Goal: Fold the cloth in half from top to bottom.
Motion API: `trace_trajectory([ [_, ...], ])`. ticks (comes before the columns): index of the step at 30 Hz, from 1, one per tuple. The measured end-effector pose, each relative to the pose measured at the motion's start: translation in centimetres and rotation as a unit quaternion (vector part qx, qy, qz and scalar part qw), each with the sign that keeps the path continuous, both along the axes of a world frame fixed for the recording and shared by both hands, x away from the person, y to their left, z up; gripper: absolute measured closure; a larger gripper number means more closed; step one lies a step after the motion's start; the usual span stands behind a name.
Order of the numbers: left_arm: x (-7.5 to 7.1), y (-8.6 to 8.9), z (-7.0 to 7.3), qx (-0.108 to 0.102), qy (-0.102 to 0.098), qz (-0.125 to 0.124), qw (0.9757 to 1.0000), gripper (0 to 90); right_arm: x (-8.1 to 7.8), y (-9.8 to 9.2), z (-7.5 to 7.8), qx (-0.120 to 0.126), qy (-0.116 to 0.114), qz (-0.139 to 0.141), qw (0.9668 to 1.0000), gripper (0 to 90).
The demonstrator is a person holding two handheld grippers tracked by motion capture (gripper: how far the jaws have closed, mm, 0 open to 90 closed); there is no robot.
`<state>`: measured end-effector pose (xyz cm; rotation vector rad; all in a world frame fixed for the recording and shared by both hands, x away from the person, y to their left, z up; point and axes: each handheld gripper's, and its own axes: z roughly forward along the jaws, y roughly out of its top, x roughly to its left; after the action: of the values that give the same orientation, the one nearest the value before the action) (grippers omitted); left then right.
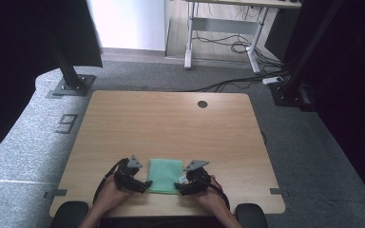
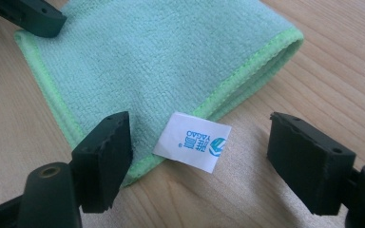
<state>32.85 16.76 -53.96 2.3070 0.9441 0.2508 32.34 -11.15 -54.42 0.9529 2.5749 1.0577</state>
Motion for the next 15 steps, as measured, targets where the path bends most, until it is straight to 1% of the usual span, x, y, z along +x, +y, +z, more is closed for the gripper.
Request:
trace_trajectory([
  [2, 0.0, -0.1, -0.2, 0.002, -0.005, 0.001, 1.0000, 6.2, 0.0, 0.0, 0.0, -0.002, -0.001, 0.000, 1.0000, 23.1],
  [4, 0.1, -0.1, -0.3, 0.002, -0.009, 0.000, 1.0000, 4.5, 0.1, 0.1, 0.0, -0.005, -0.002, -0.001, 1.0000, 21.3],
  [8, 0.3, 0.0, -0.7, -0.005, -0.019, 0.004, 0.9998, 0.0, 0.3, 0.2, 0.0, -0.013, -0.001, -0.009, 0.9999, 17.2],
  [11, 0.5, 0.0, -0.8, -0.012, -0.027, 0.009, 0.9995, 0.0, 0.6, 0.2, 0.0, -0.015, -0.001, -0.016, 0.9998, 16.2],
  [15, 0.7, -0.1, -0.9, -0.015, -0.029, 0.016, 0.9993, 0.0, 1.1, 0.1, -0.1, -0.014, -0.001, -0.027, 0.9995, 16.0],
])
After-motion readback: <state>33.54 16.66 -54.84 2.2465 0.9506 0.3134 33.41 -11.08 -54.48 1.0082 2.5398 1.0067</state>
